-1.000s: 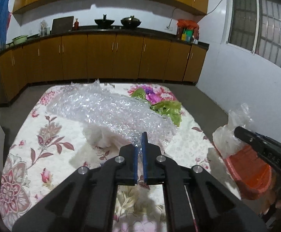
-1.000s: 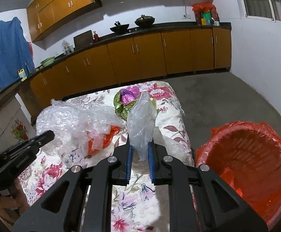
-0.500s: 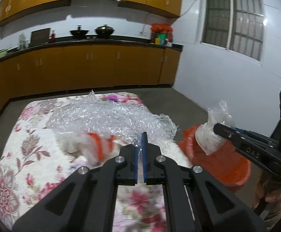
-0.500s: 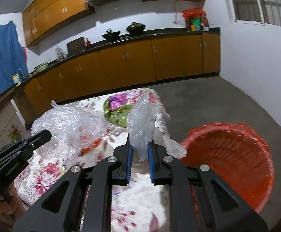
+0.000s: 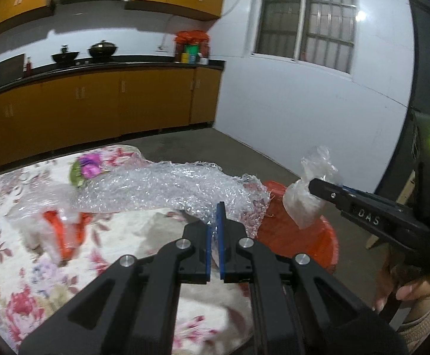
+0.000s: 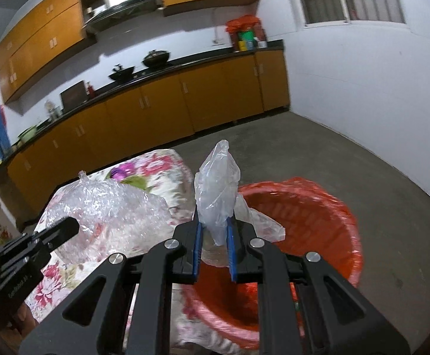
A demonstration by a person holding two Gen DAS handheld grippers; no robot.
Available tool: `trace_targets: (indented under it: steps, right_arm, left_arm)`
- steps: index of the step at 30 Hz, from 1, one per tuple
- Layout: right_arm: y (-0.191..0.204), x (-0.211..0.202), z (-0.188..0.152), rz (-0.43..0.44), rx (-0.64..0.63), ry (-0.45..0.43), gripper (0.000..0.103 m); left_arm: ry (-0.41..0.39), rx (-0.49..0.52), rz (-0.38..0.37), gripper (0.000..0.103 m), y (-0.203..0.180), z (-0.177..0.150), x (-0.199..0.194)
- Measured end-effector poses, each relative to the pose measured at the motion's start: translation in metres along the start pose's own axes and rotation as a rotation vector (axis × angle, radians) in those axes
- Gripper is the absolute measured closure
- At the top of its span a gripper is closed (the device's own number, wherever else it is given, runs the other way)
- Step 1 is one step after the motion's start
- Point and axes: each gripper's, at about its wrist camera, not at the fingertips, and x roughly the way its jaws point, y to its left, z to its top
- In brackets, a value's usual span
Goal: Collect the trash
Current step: 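Carry the bubble wrap and clear bag to the basket and release both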
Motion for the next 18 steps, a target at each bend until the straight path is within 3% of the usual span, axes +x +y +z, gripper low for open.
trace_targets:
  steps: [9,18]
  right_arm:
    - [-0.041,0.000,0.006,-0.034,0.085,-0.007,0.088]
    - [-0.064,0.006,0.006,-0.011,0.144,0.000,0.088]
  left_arm:
    - [0.039,0.063,-0.084,0.098,-0.042,-0.003,0.036]
    - [0.078,0.087,-0.142,0.098,-0.067,-0.005,0.069]
